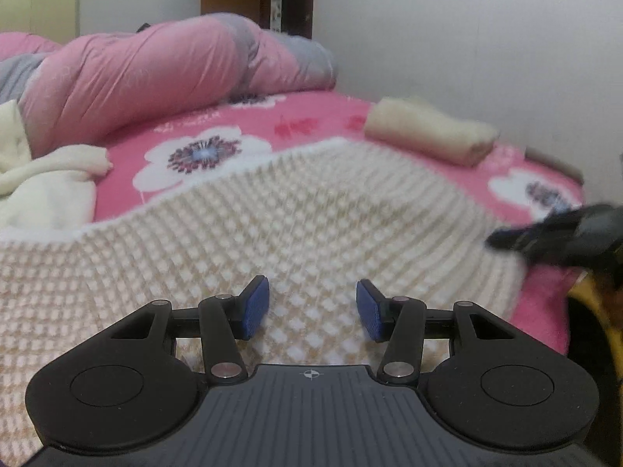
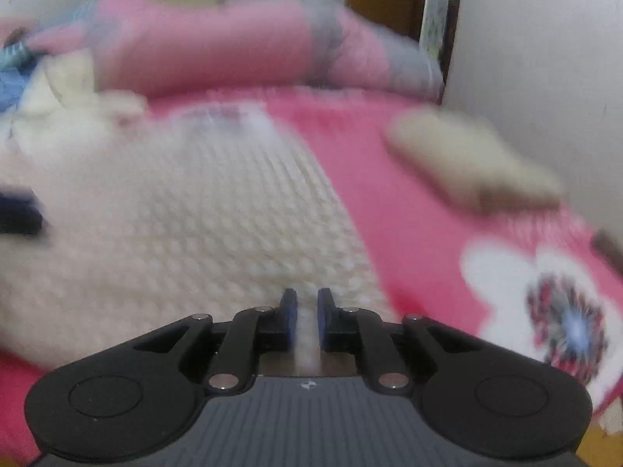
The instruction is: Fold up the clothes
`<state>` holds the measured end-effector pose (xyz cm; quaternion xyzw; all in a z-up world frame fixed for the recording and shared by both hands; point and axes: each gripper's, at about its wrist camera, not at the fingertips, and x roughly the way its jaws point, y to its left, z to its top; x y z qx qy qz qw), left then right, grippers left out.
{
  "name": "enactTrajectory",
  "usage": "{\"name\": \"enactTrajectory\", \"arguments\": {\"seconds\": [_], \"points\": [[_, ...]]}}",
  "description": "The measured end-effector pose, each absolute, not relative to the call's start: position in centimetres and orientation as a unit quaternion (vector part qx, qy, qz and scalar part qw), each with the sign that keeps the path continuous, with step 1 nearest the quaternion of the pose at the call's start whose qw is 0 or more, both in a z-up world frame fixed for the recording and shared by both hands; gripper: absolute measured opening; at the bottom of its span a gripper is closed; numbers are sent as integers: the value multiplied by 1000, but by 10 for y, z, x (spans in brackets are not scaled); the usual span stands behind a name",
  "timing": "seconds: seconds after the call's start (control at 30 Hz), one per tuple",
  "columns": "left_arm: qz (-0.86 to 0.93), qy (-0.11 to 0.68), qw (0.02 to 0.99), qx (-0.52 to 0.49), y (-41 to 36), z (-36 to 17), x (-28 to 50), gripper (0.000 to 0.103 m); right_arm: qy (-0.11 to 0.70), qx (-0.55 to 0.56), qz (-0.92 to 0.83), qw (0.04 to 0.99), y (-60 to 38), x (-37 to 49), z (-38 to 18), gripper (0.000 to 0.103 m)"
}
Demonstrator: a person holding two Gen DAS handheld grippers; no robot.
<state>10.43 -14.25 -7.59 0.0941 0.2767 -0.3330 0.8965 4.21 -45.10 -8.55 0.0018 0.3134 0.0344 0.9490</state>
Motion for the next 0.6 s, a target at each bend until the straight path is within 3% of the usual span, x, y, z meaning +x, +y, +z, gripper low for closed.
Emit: {"name": "enactTrajectory", "arguments": {"seconds": [0.13,0.33,0.43,0.6], "points": [[-338,278,895,86,-139,-76,107,51,281,61,29,957,-479,24,-47,11],[-334,268,901,74,-128,-64,98,51,326,87,25,941,-497,34,-85,16],[-347,229,906,78,-99,-48,68,51,276,78,17,958,-491,10,-53,16],[-311,281,907,42,-50,-65,36,51,225,100,132,960,-455,-17,-36,17]]}}
